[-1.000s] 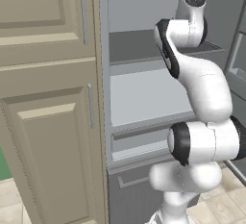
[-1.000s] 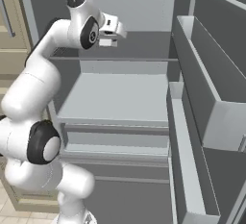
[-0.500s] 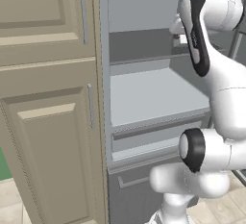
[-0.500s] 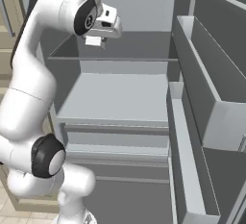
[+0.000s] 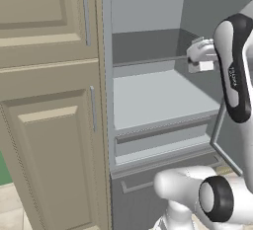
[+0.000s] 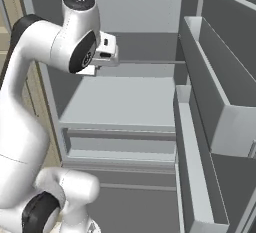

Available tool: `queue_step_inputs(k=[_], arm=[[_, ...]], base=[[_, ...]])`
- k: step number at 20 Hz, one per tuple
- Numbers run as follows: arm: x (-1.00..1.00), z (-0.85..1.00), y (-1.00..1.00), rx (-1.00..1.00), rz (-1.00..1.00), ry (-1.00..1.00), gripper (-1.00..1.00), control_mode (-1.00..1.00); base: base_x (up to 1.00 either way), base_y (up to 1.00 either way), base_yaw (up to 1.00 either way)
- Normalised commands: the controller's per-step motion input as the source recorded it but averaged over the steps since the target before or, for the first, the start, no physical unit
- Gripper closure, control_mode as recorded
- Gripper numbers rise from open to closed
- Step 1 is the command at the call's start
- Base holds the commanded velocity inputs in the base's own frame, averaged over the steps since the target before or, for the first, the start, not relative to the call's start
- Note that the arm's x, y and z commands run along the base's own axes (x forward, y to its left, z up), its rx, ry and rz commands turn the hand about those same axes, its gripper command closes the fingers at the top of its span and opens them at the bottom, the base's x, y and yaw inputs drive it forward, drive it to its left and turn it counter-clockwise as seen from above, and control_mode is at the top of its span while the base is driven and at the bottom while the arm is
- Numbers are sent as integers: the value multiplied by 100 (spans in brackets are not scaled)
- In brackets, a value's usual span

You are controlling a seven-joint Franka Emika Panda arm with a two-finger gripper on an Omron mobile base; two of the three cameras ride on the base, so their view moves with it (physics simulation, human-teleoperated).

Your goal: Take a sugar cube from the saucer and place it inside the coffee. Then, grab milk from the fridge and place it next to the coffee on the counter to sweeten the coffee.

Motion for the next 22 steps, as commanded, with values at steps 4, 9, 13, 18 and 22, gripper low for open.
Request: queue_step_inputs(k=[4, 9, 13, 18, 22], arm=[[-100, -69, 42, 0, 6, 0, 100, -100], [-99, -26, 15, 0, 9, 0, 100, -100], [-36, -39, 18, -1, 2, 7, 100, -100], [0, -23, 24, -3, 2, 13, 100, -100], [-15, -13, 16, 0, 0, 1, 100, 100]], base=[[0, 0, 0], [0, 0, 0], [0, 0, 0], [0, 0, 0], [-41, 14, -3]])
